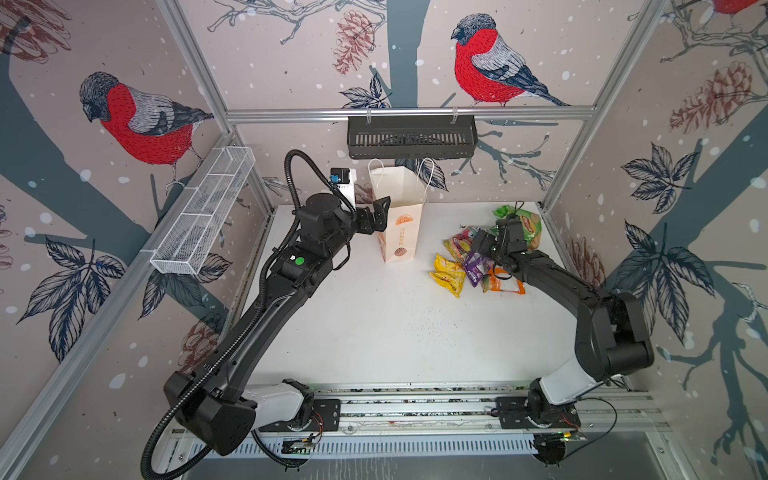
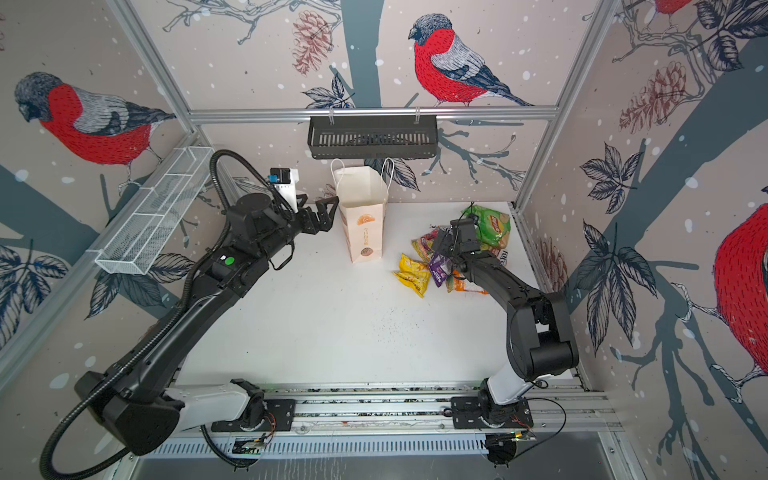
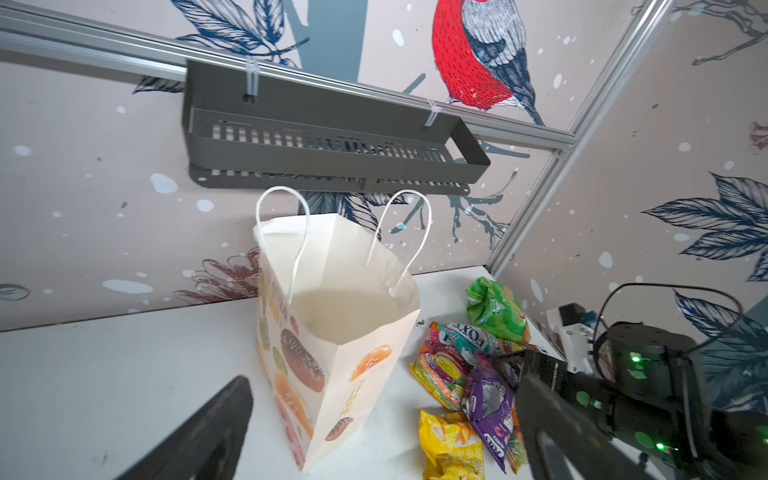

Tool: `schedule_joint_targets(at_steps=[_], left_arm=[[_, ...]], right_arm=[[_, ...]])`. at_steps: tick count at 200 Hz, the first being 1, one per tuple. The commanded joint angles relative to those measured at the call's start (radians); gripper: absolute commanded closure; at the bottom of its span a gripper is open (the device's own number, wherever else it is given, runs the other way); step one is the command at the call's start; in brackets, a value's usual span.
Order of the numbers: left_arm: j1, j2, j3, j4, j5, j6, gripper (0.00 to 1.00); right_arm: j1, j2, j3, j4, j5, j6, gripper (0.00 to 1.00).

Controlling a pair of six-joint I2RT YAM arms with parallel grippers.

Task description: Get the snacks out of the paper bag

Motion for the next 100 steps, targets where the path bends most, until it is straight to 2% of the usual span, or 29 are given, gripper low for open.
schedule_joint_targets(at_steps=[1,28,53,100], left_arm=[[0.004,-0.053,-0.076,0.11,-0.121,0.029,0.01],[0.004,-0.15,-0.25,0.199,-0.249,0.06,0.01],[0.012,-0.249,-0.499,0.382,-0.395,0.091,0.01],[0.077,-0.347,-0.756,0.519,-0.507,0.116,0.01]], right_arm=[[0.017,-0.055,0.027,-0.026,0.083,-0.041,0.0],[0.045,-0.176,-0.02,0.02,0.14,-0.078,0.0],[0.082,-0.345,-0.172,0.204,0.217,-0.131,0.0],[0.088,-0.508,-0.391,0.39,0.275,-0.174,0.0]])
